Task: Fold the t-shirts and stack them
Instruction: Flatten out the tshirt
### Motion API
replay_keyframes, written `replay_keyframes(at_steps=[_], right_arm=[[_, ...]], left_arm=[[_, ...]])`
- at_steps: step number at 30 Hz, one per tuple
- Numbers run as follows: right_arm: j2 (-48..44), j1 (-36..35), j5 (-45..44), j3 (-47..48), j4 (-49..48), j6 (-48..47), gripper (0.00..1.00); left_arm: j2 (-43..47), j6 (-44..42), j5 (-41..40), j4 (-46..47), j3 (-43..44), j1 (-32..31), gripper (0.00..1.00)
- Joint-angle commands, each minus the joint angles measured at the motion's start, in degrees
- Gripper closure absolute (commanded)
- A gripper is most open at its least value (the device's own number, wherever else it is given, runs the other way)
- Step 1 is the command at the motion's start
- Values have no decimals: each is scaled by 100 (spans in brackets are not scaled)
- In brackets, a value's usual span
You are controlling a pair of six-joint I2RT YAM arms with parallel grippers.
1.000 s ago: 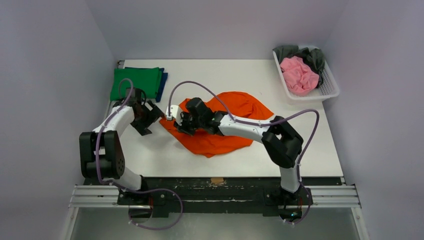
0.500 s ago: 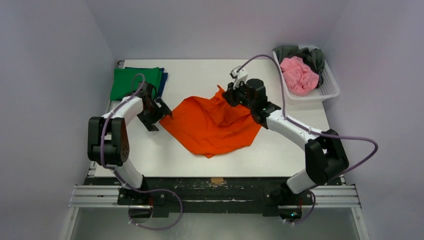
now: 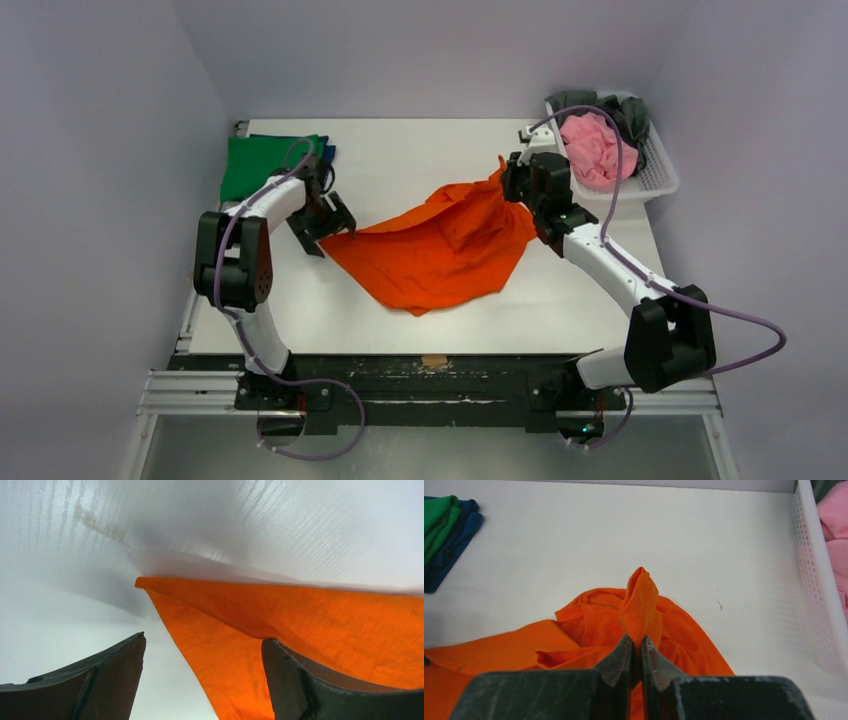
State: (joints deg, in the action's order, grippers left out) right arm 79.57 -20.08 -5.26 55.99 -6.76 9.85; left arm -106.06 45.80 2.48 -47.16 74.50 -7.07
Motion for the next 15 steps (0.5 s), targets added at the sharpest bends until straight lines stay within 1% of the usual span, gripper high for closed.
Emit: replay_keyframes(at_steps=[1, 8, 15], right_arm=[[-113, 174, -407, 255, 306, 15, 100], [-185, 486, -755, 289, 655, -70, 100], [-342, 816, -874, 237, 882, -123, 100]], left_arm=[[-84, -113, -155, -256, 355, -137, 18], [-207, -213, -20, -171, 330, -287, 21], [127, -246, 323, 44, 94, -368, 21]])
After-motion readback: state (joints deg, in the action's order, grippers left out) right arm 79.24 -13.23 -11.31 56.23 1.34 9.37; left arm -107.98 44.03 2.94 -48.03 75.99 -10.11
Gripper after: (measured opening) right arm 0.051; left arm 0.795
